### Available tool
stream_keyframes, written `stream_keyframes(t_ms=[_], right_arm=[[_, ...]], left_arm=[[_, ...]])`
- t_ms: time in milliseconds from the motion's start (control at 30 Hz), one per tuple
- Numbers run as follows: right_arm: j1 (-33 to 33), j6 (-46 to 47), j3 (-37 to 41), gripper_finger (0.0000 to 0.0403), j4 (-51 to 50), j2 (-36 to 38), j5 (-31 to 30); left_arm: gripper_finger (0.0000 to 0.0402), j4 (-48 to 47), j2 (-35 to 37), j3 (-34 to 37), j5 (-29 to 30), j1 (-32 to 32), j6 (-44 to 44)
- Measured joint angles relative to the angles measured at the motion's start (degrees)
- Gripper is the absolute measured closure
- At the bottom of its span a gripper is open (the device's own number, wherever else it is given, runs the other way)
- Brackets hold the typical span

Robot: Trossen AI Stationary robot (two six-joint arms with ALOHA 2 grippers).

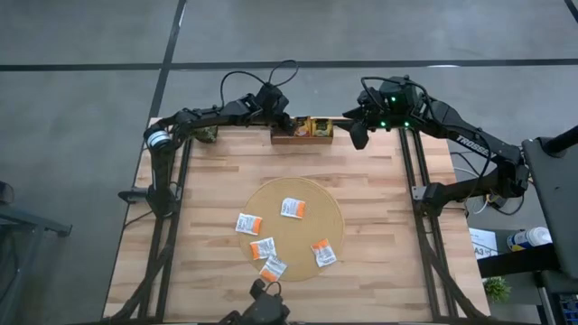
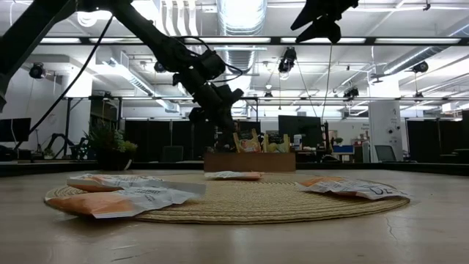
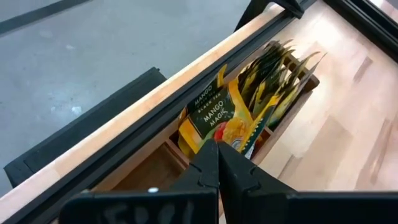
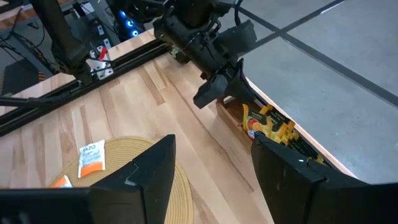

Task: Pick & Place Tea
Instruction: Put the red tea bag into the middle section of the wooden organizer

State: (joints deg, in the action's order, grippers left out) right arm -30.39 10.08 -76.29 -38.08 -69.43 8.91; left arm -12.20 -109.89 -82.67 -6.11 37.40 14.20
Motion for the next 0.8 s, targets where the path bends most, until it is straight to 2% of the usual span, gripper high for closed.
stream_keyframes(t_ms=[167,433,600,800], right_arm=[[0.00,-0.03,0.00,0.0197,0.01,0.00,0.00],[-0.02,-0.53,0.44,0.0197,-0.12,-0.05,0.00],[-0.02,-1.45,0.98,0.0197,1.51,-0.07,-0.47],[-0.06,-0.84,2.45,0.0197,5.04,-0.07,-5.27]], left_arm=[[0.0401,-0.29,0.60,0.00,-1.29,0.09,1.43],[0.0401,-0.27,2.47,-1.93,-7.93,0.09,2.98],[0.0401,-0.23,2.58,-3.80,-8.15,0.37,2.98],[0.0402,-0.29,2.58,-3.51,-7.88,1.94,3.74]])
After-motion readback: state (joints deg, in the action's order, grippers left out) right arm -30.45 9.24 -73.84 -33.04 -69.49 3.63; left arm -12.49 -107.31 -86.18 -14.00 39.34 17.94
